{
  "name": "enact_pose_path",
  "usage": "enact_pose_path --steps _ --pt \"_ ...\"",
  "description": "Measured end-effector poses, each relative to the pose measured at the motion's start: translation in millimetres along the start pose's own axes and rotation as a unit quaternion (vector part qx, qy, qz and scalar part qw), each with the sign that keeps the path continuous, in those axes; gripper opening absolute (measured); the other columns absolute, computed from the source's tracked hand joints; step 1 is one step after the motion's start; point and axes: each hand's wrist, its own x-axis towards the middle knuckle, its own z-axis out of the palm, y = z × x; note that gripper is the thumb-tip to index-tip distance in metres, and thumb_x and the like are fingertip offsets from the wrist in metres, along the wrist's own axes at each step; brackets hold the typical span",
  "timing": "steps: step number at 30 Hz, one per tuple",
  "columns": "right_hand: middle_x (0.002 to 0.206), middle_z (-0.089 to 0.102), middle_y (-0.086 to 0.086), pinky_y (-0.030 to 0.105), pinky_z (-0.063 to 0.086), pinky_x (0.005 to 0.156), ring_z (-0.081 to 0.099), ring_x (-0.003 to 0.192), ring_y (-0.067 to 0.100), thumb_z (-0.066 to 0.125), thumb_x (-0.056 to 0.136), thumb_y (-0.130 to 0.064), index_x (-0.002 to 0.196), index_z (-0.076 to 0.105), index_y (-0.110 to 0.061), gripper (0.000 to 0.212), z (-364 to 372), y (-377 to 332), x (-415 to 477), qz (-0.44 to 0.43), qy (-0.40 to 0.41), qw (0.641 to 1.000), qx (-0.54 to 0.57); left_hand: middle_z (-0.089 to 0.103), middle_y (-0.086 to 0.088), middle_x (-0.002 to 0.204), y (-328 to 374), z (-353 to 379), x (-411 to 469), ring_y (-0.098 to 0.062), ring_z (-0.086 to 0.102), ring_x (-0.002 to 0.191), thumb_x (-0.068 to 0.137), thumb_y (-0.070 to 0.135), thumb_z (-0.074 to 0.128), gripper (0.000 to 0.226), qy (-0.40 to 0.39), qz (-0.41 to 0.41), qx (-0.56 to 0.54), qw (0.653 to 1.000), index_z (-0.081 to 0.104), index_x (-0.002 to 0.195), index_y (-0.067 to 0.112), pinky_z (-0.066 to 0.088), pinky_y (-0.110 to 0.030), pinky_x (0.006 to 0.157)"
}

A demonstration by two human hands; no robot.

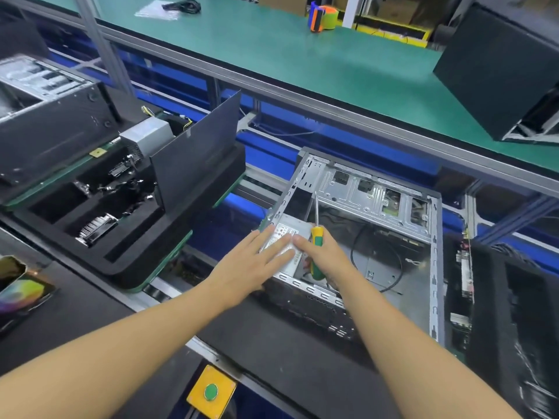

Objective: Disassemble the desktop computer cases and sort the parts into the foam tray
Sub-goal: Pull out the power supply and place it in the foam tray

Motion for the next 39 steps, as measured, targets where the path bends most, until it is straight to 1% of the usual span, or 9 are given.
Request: enact_pose_path --steps 3,6,17,20,24,26,30,34,39 --pt "0.081 0.068 0.005 0.034 0.056 0.061 0.061 0.061 0.016 0.079 0.086 -0.033 0.108 0.058 -0.024 0.032 4 2 1 -0.009 -0.006 0.999 0.042 0.040 -0.017 0.155 1 -1 -1 -0.048 0.037 0.140 0.055 0.013 0.092 0.108 0.004 0.007 0.016 1.000 0.039 0.149 0.009 0.038 -0.057 0.109" --pt "0.076 0.066 0.003 0.027 0.050 0.050 0.056 0.052 0.014 0.076 0.089 -0.019 0.109 0.054 -0.017 0.029 9 -2 3 -0.025 0.014 0.997 0.073 0.047 -0.019 0.150 5 -2 -3 -0.050 0.044 0.135 0.061 -0.010 0.058 0.086 0.045 0.013 0.010 0.999 0.048 0.145 0.005 0.040 -0.059 0.106" --pt "0.092 0.073 0.001 0.033 0.058 0.061 0.064 0.062 0.014 0.070 0.094 -0.023 0.115 0.060 -0.038 0.028 5 -9 4 -0.078 0.058 0.994 0.054 0.065 -0.011 0.132 3 0 6 -0.037 0.064 0.116 0.099 0.001 0.011 0.064 0.190 0.013 -0.004 0.982 0.067 0.128 0.011 0.053 -0.042 0.080" --pt "0.109 0.068 -0.004 0.040 0.060 0.080 0.066 0.084 0.014 0.068 0.094 -0.020 0.116 0.059 -0.037 0.029 3 -15 7 -0.121 0.105 0.987 -0.010 0.064 -0.004 0.134 7 -4 12 -0.032 0.066 0.110 0.093 0.000 0.024 0.059 0.186 -0.011 0.018 0.982 0.066 0.130 0.018 0.049 -0.039 0.071" --pt "0.133 0.054 -0.003 0.050 0.049 0.103 0.059 0.112 0.016 0.073 0.088 -0.033 0.115 0.063 -0.040 0.030 -6 -20 6 -0.175 0.055 0.975 -0.128 0.049 -0.003 0.152 15 -7 13 -0.029 0.057 0.123 0.069 0.011 0.070 0.080 0.066 -0.082 -0.033 0.994 0.050 0.146 0.016 0.047 -0.037 0.076" --pt "0.158 0.024 -0.011 0.042 0.037 0.114 0.041 0.136 0.012 0.083 0.067 -0.059 0.125 0.058 -0.046 0.064 -13 -17 1 -0.155 -0.033 0.961 -0.229 0.023 -0.009 0.164 13 -8 13 -0.029 0.036 0.140 0.075 0.027 0.071 0.097 0.018 -0.104 -0.055 0.993 0.022 0.156 0.006 0.044 -0.037 0.091" --pt "0.157 -0.024 -0.029 0.042 0.034 0.112 0.019 0.151 0.021 0.085 0.044 -0.077 0.150 0.019 -0.054 0.127 -16 -15 -5 -0.132 -0.114 0.926 -0.336 -0.013 0.005 0.165 -13 -20 11 -0.011 -0.012 0.148 0.077 0.033 0.066 0.113 -0.072 -0.046 -0.249 0.965 -0.009 0.158 0.008 0.018 -0.036 0.119" --pt "0.154 -0.033 -0.032 0.038 0.033 0.109 0.012 0.154 0.021 0.084 0.052 -0.074 0.153 0.005 -0.055 0.130 -16 -20 -5 -0.135 -0.136 0.914 -0.357 -0.013 0.008 0.166 -25 -28 14 -0.003 -0.020 0.149 0.078 0.040 0.052 0.104 -0.131 -0.028 -0.324 0.937 -0.006 0.160 0.016 0.002 -0.033 0.121" --pt "0.151 -0.034 -0.034 0.032 0.038 0.101 0.026 0.149 0.021 0.081 0.060 -0.071 0.156 0.010 -0.047 0.122 -20 -22 -5 -0.134 -0.136 0.906 -0.379 0.016 0.013 0.165 -49 -35 34 -0.011 0.007 0.148 0.098 0.030 0.035 0.062 -0.130 -0.003 -0.223 0.966 0.020 0.159 0.029 0.018 -0.042 0.117"
